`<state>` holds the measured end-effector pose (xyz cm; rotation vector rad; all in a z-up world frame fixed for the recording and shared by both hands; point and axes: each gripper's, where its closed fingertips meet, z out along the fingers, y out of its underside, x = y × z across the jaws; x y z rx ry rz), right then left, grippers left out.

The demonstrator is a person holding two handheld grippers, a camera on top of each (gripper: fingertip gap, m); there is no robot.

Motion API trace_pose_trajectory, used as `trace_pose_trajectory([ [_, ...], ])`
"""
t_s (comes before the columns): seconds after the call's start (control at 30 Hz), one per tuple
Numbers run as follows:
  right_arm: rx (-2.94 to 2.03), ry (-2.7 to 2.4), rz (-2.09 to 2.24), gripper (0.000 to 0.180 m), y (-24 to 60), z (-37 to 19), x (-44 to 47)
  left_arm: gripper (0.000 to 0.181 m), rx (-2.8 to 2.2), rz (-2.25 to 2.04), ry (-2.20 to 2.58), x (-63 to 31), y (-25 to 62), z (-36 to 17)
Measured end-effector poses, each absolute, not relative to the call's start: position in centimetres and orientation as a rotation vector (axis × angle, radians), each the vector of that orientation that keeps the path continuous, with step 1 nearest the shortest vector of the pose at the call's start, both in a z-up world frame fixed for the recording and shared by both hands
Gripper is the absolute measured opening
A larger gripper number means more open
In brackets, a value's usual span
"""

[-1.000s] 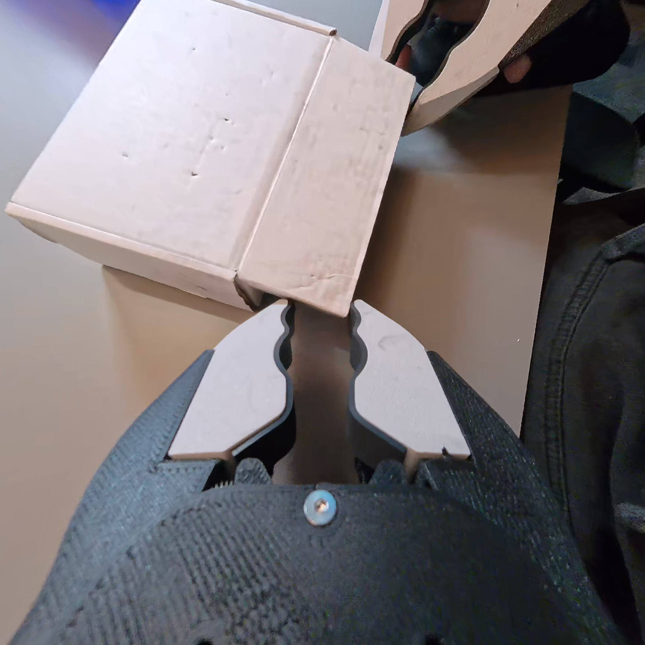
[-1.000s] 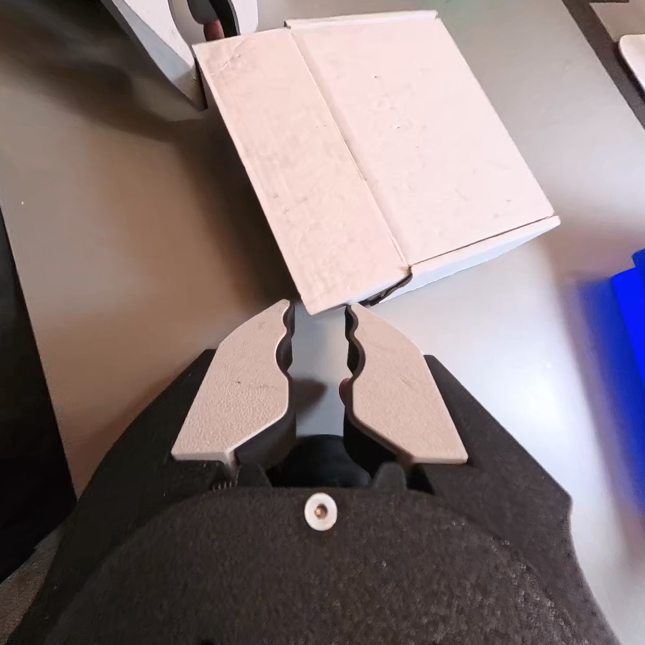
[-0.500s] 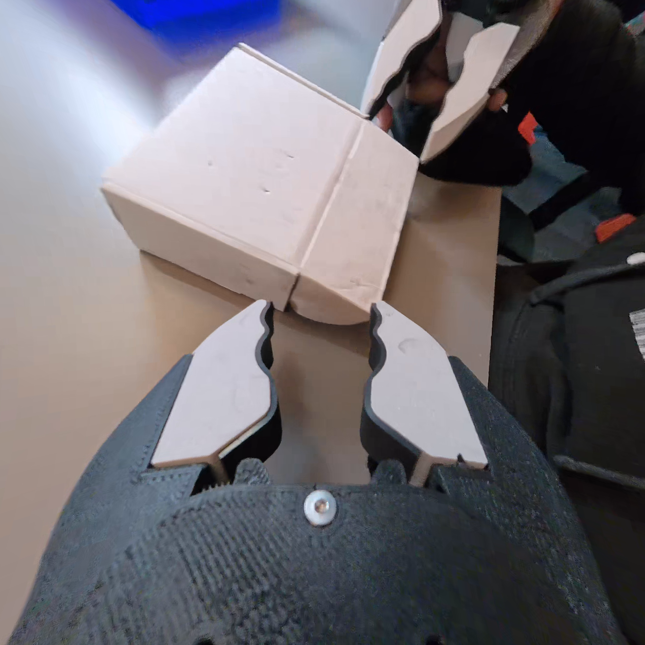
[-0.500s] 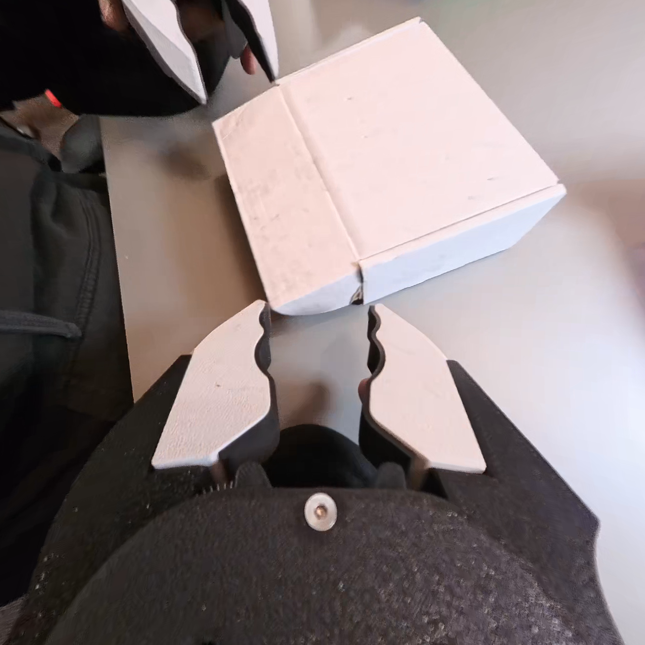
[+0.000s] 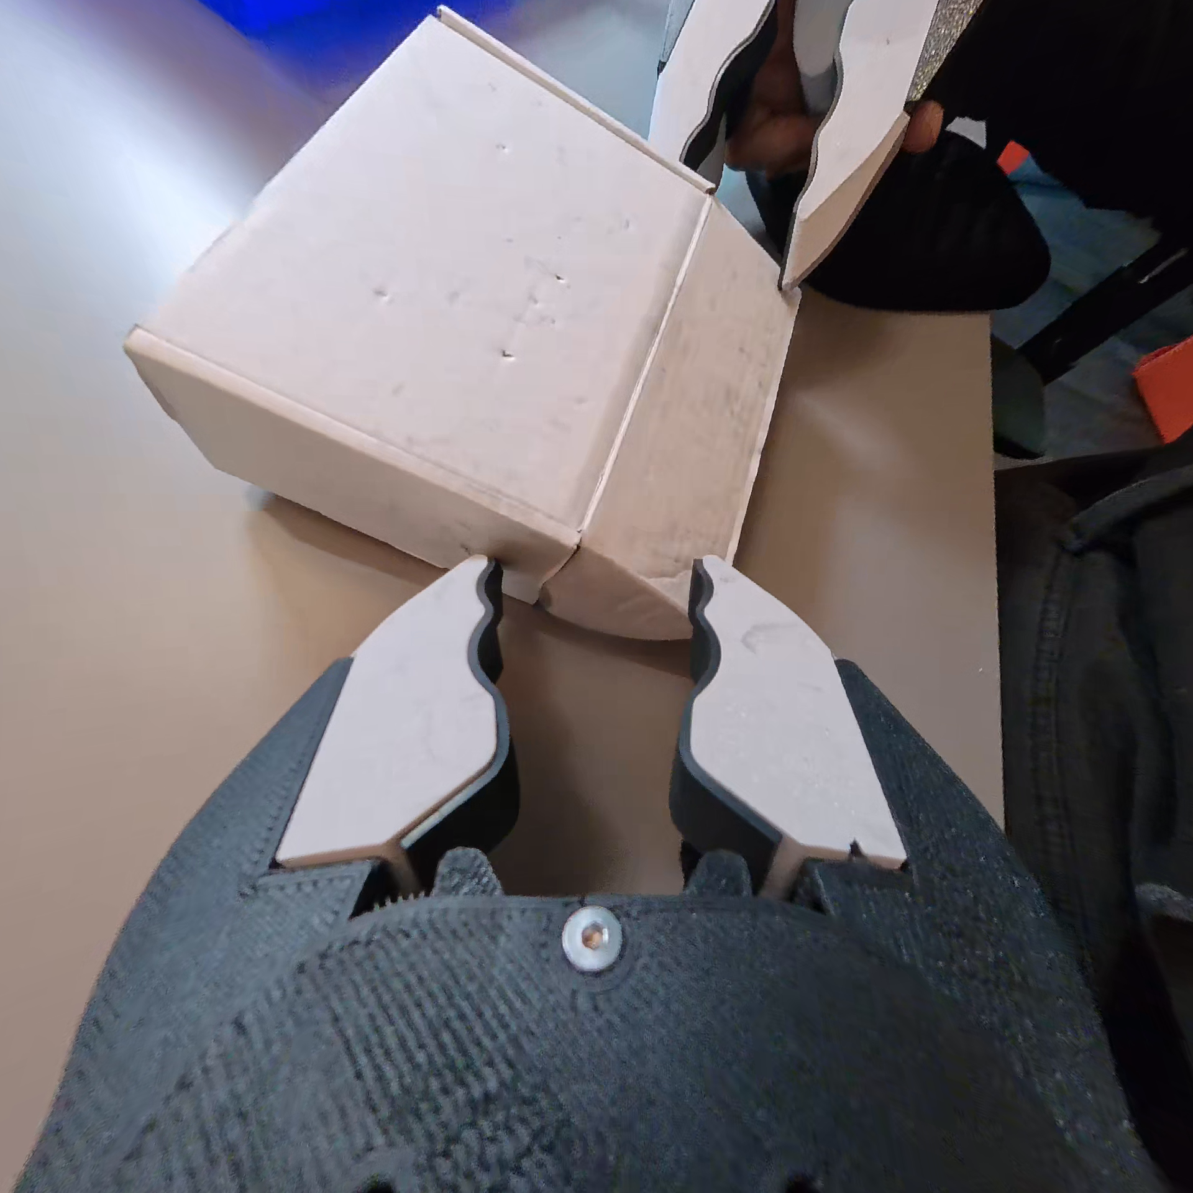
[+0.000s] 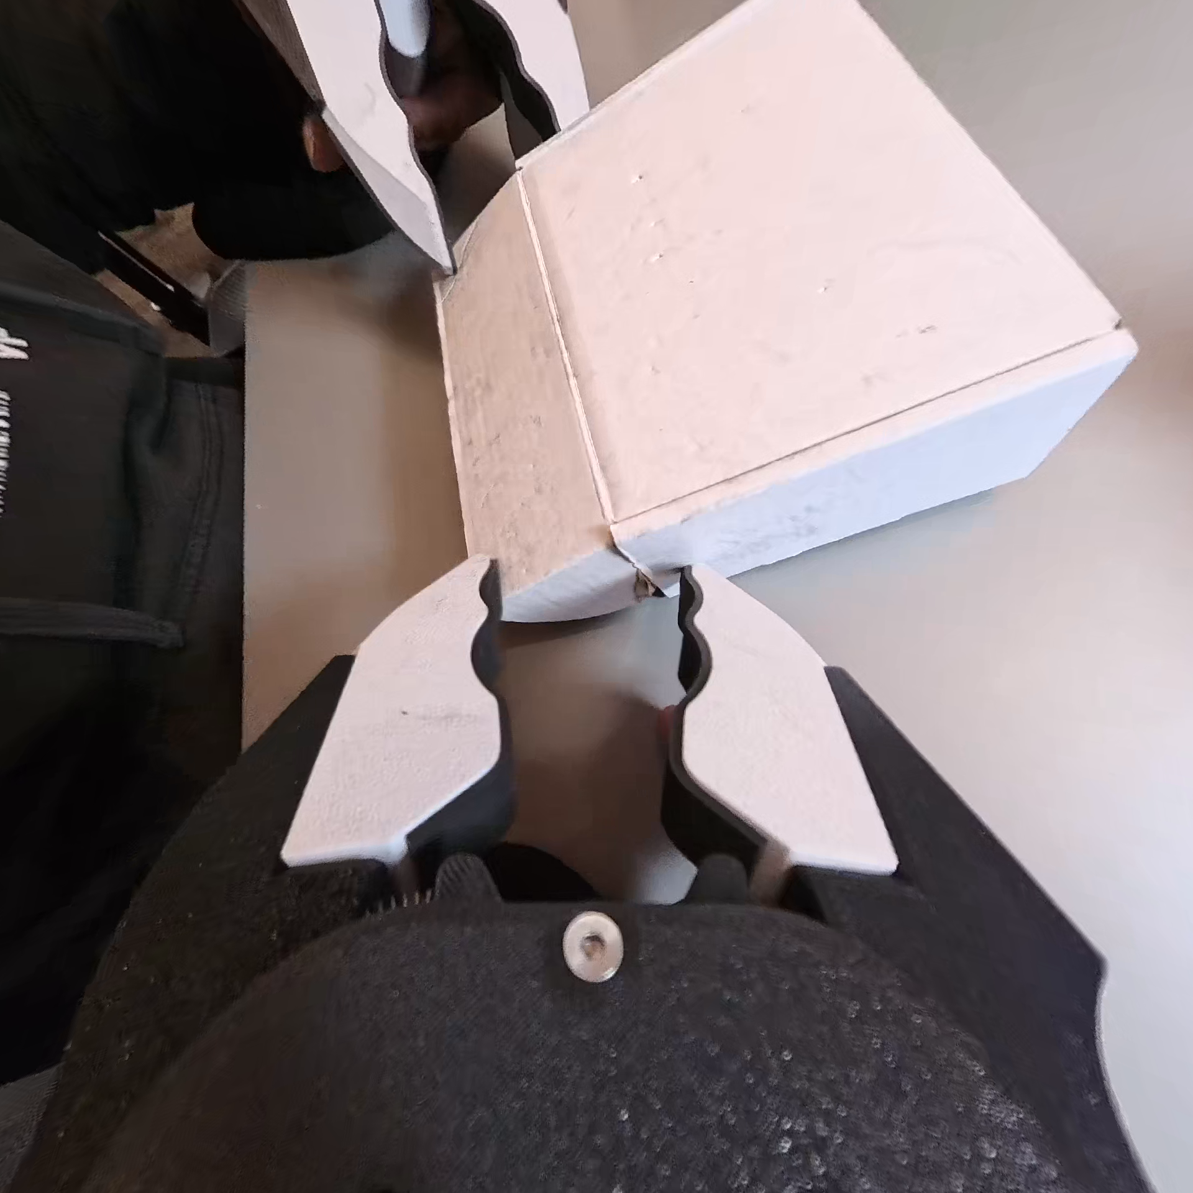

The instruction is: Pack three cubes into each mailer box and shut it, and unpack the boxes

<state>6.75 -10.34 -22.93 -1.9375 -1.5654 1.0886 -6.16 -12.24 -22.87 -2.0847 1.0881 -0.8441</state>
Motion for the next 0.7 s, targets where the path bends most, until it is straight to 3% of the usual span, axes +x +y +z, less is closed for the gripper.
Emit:
trace_pose_trajectory([
  [0.7,-2.109,-1.424,1.054,0.047,-12.4,-22.6,6.9,0.040,-2.188,-0.862,1.042,-6.1,-14.2,-22.9],
])
